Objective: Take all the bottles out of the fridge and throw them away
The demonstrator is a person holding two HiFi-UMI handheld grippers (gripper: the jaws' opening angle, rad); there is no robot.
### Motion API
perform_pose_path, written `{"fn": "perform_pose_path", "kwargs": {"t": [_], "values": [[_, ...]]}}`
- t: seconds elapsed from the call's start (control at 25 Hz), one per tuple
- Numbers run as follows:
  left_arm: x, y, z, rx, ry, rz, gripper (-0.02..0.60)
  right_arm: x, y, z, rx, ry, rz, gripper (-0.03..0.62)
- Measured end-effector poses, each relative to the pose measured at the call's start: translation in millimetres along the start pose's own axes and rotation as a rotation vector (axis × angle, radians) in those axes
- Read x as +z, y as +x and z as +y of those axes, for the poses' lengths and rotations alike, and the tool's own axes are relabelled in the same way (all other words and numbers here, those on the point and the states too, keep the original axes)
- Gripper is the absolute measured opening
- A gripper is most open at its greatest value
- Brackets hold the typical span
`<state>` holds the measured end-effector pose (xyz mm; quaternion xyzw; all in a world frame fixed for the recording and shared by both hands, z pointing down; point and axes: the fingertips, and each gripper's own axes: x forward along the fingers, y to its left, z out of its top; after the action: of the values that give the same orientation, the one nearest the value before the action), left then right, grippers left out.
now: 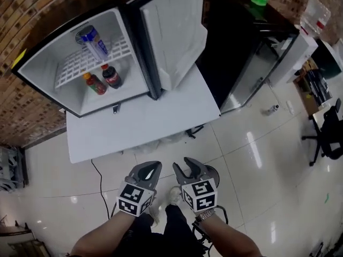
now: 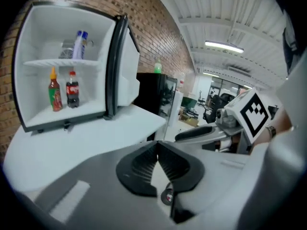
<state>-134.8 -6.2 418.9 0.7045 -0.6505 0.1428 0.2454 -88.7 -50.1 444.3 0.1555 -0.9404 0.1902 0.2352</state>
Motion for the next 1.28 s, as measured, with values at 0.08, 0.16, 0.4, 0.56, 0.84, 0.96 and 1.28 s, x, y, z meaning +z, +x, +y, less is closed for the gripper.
{"fn": "perform_pose_path", "kwargs": {"t": [0.08, 0.16, 0.4, 0.56, 0.84, 0.96, 1.28], "values": [[20.5, -23.2, 15.9, 0.052, -0.015, -0.055, 0.003, 27.5, 1.7, 23.3, 0.041, -0.051, -0.028, 0.167], [37.9, -46.9, 31.3, 0.099, -0.037, -0.102, 0.003, 51.8, 1.6, 47.6, 0.076, -0.095, -0.056, 0.167], [89.5, -104.7, 65.7, 0.200, -0.080, -0.246, 0.003, 113.8, 5.1, 104.3, 0.157, -0.205, -0.126, 0.167], [112.8, -132.2, 82.3, 0.240, -0.074, -0.317, 0.003, 154.8, 10.3, 125.6, 0.168, -0.251, -0.174, 0.167], [147.6, -167.0, 120.7, 0.295, -0.073, -0.420, 0.003, 231.4, 29.3, 146.4, 0.140, -0.332, -0.243, 0.168], [166.5, -173.2, 138.7, 0.292, -0.059, -0.456, 0.003, 259.1, 44.5, 151.8, 0.118, -0.356, -0.255, 0.169], [209.8, -178.8, 200.9, 0.258, -0.001, -0.487, 0.003, 322.7, 105.5, 169.4, 0.056, -0.367, -0.273, 0.207]]}}
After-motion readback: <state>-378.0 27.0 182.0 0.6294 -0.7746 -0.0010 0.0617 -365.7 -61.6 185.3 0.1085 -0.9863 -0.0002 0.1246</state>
